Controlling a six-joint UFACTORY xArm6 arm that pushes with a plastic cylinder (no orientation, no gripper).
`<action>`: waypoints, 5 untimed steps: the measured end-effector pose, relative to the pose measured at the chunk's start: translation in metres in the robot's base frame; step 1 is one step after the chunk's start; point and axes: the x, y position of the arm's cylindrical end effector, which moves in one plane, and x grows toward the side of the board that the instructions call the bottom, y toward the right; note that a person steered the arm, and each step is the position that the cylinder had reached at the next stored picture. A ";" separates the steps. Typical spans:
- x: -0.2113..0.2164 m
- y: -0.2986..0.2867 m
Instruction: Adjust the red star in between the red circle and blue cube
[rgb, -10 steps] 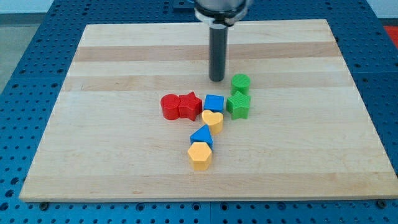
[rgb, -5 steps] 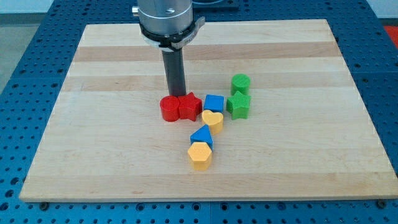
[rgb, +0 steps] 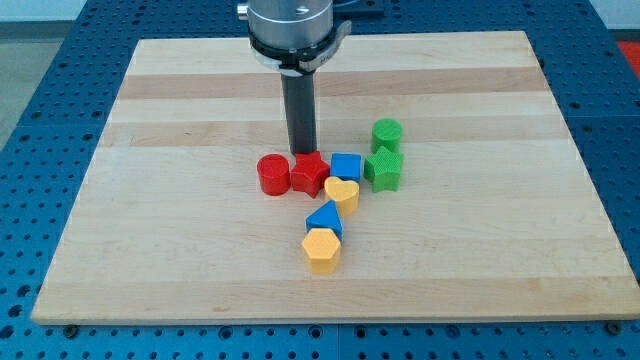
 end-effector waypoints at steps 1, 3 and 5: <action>-0.002 0.000; -0.002 0.007; -0.002 0.038</action>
